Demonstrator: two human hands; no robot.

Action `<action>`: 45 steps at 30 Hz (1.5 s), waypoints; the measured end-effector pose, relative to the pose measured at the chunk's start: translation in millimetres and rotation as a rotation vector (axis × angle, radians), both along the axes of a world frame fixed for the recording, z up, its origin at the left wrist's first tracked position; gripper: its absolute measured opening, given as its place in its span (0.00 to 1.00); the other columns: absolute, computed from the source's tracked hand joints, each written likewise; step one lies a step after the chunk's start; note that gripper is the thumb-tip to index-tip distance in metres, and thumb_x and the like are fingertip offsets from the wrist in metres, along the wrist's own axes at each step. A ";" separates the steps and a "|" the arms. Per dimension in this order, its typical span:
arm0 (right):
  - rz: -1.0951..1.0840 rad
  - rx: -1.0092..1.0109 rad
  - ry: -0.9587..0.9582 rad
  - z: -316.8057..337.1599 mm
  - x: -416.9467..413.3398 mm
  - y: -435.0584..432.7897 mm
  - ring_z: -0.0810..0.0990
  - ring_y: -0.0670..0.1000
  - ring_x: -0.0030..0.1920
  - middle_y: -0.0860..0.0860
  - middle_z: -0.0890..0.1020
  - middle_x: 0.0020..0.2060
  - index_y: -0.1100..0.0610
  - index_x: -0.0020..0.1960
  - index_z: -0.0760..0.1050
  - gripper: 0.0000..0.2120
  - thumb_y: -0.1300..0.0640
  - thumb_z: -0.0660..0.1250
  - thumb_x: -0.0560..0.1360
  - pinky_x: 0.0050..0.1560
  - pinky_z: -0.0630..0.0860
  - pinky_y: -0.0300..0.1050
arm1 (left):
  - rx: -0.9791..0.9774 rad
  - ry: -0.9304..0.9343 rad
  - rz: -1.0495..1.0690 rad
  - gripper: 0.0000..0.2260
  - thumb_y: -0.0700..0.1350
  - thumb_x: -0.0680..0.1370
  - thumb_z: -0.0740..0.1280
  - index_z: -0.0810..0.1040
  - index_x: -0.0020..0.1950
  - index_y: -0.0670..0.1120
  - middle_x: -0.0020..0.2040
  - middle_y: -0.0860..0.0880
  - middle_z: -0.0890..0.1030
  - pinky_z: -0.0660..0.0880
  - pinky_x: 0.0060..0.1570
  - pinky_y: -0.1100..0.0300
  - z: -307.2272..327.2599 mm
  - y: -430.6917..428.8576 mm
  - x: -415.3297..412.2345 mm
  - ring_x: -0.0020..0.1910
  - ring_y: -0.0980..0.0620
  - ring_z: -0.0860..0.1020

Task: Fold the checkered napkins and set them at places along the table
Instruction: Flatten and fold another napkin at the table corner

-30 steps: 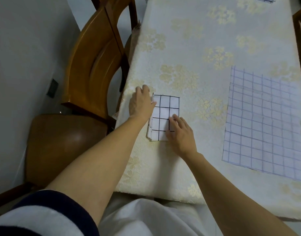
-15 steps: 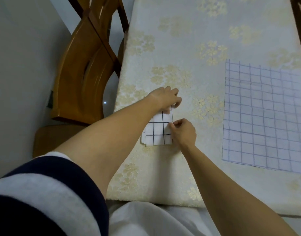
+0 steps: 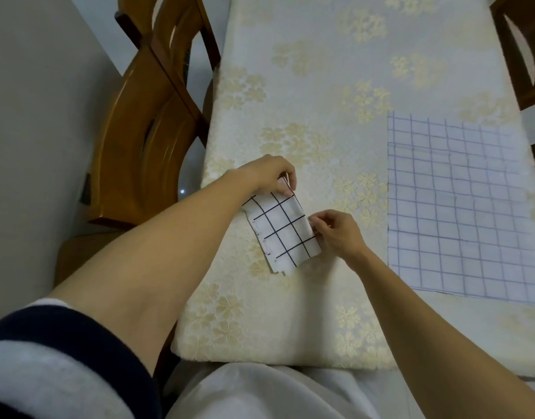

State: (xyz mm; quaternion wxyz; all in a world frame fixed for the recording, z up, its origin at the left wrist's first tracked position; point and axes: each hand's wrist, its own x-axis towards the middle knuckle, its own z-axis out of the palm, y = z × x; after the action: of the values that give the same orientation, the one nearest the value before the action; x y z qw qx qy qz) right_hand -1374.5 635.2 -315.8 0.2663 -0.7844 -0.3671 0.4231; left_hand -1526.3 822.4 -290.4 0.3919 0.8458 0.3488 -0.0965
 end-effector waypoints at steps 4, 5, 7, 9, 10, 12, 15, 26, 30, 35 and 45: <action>0.077 -0.050 0.063 4.7 3.3 -0.9 0.82 0.52 0.46 0.54 0.85 0.46 0.59 0.54 0.83 0.18 0.46 0.63 0.82 0.51 0.78 0.48 | -0.131 -0.143 0.228 0.06 0.49 0.75 0.76 0.84 0.50 0.56 0.63 0.52 0.80 0.72 0.66 0.54 -11.9 -9.9 -20.2 0.65 0.51 0.75; 0.100 -0.058 0.050 4.6 2.4 0.2 0.81 0.51 0.46 0.54 0.85 0.46 0.60 0.54 0.83 0.18 0.46 0.63 0.82 0.50 0.77 0.47 | -0.177 -0.179 0.267 0.06 0.48 0.75 0.77 0.84 0.50 0.57 0.64 0.51 0.80 0.71 0.68 0.54 -13.5 -13.4 -23.5 0.67 0.51 0.75; 0.090 -0.037 0.020 3.0 1.8 2.6 0.80 0.50 0.45 0.52 0.84 0.45 0.60 0.53 0.82 0.14 0.50 0.66 0.81 0.48 0.75 0.44 | -0.247 -0.233 0.340 0.07 0.46 0.76 0.76 0.83 0.51 0.56 0.67 0.51 0.79 0.71 0.66 0.56 -14.2 -20.2 -27.4 0.67 0.53 0.74; 0.044 0.000 0.016 3.0 4.3 3.9 0.77 0.48 0.41 0.50 0.82 0.41 0.59 0.50 0.82 0.10 0.52 0.68 0.80 0.43 0.72 0.40 | -0.306 -0.254 0.405 0.09 0.45 0.77 0.75 0.83 0.56 0.53 0.63 0.50 0.79 0.71 0.61 0.58 -13.0 -24.5 -31.2 0.62 0.54 0.74; 0.034 0.019 0.008 3.9 5.9 4.2 0.76 0.47 0.39 0.49 0.81 0.39 0.59 0.49 0.81 0.09 0.52 0.69 0.80 0.41 0.72 0.39 | -0.330 -0.249 0.424 0.09 0.45 0.78 0.74 0.82 0.57 0.51 0.60 0.49 0.80 0.72 0.60 0.59 -13.6 -25.4 -33.6 0.61 0.53 0.76; 0.034 0.047 -0.021 5.3 10.0 5.3 0.76 0.45 0.37 0.47 0.81 0.37 0.57 0.47 0.82 0.08 0.52 0.71 0.79 0.41 0.72 0.39 | -0.339 -0.228 0.441 0.10 0.46 0.78 0.73 0.83 0.58 0.46 0.55 0.48 0.83 0.76 0.60 0.58 -14.4 -27.1 -38.0 0.59 0.50 0.80; -0.017 0.072 -0.020 5.2 18.0 6.9 0.78 0.45 0.39 0.48 0.83 0.39 0.53 0.44 0.82 0.06 0.51 0.73 0.77 0.41 0.74 0.38 | -0.303 -0.209 0.475 0.09 0.48 0.79 0.72 0.84 0.55 0.44 0.48 0.46 0.85 0.80 0.54 0.54 -19.5 -29.4 -38.9 0.50 0.49 0.83; -0.107 0.091 -0.320 -14.3 39.1 16.6 0.79 0.51 0.52 0.54 0.81 0.53 0.58 0.59 0.80 0.09 0.63 0.64 0.81 0.51 0.73 0.40 | 0.012 -0.117 0.542 0.09 0.48 0.82 0.68 0.83 0.56 0.44 0.45 0.50 0.78 0.72 0.43 0.62 -42.5 -55.6 -35.9 0.45 0.50 0.79; 0.030 0.139 -0.630 -13.8 24.7 16.8 0.69 0.60 0.68 0.61 0.71 0.68 0.61 0.71 0.72 0.21 0.70 0.62 0.79 0.68 0.71 0.51 | 0.197 -0.143 0.606 0.15 0.45 0.82 0.68 0.74 0.68 0.47 0.66 0.46 0.70 0.74 0.61 0.55 -44.7 -74.4 -39.3 0.61 0.48 0.73; 0.190 0.319 -0.657 -14.1 -25.2 12.4 0.63 0.62 0.77 0.62 0.67 0.75 0.64 0.77 0.64 0.26 0.71 0.57 0.78 0.78 0.60 0.57 | 0.685 -0.194 0.324 0.22 0.35 0.79 0.66 0.72 0.72 0.43 0.70 0.43 0.74 0.66 0.73 0.50 -41.3 -115.6 -12.2 0.70 0.44 0.71; 0.554 0.031 -0.719 -50.8 -19.8 -20.9 0.31 0.48 0.79 0.47 0.36 0.81 0.53 0.82 0.34 0.29 0.43 0.35 0.84 0.80 0.35 0.51 | 0.583 0.149 0.111 0.26 0.51 0.86 0.45 0.41 0.83 0.50 0.83 0.53 0.41 0.41 0.80 0.48 -78.5 -133.5 -16.0 0.82 0.51 0.41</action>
State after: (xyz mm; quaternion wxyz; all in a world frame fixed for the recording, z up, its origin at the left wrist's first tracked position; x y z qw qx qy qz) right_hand -1394.3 614.3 -366.6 0.0104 -0.7496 -0.6388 0.1733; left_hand -1542.3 688.9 -369.0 0.1106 0.8930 0.4351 -0.0323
